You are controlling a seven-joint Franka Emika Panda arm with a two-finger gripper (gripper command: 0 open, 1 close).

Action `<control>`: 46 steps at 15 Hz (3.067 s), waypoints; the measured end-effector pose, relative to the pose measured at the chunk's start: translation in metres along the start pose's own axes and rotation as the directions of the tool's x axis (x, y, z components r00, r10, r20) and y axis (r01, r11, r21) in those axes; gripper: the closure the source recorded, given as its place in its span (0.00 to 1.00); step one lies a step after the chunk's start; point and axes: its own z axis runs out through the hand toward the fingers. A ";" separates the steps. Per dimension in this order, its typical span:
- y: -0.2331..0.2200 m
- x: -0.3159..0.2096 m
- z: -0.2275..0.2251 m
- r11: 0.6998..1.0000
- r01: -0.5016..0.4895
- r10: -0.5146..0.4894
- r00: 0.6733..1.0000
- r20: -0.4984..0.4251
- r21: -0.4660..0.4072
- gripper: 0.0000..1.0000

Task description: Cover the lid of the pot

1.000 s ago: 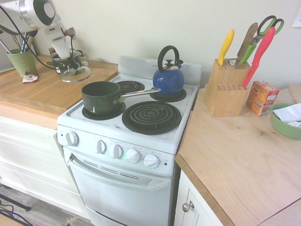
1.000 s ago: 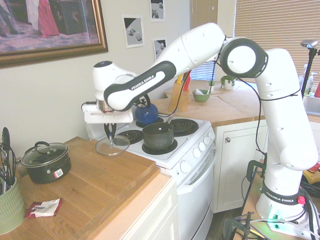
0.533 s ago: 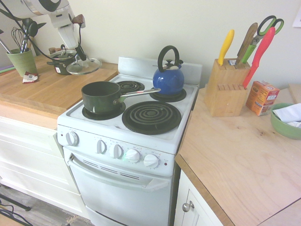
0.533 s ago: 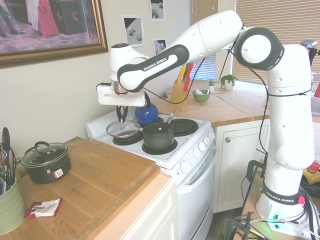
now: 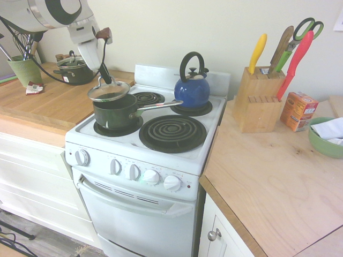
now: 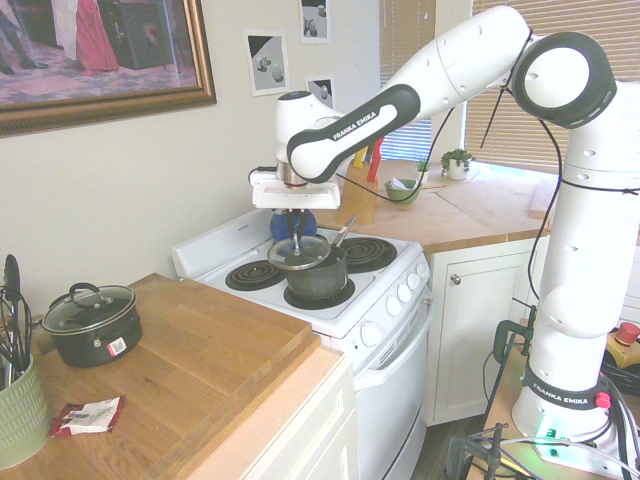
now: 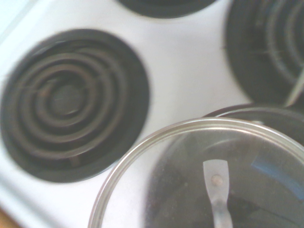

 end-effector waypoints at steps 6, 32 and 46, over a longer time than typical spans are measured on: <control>-0.002 0.023 0.009 1.000 -0.027 0.027 1.000 0.002 0.008 1.00; -0.014 0.014 0.021 1.000 0.007 -0.007 1.000 0.006 -0.018 1.00; 0.014 0.005 0.022 0.999 0.047 -0.048 0.999 -0.003 -0.026 1.00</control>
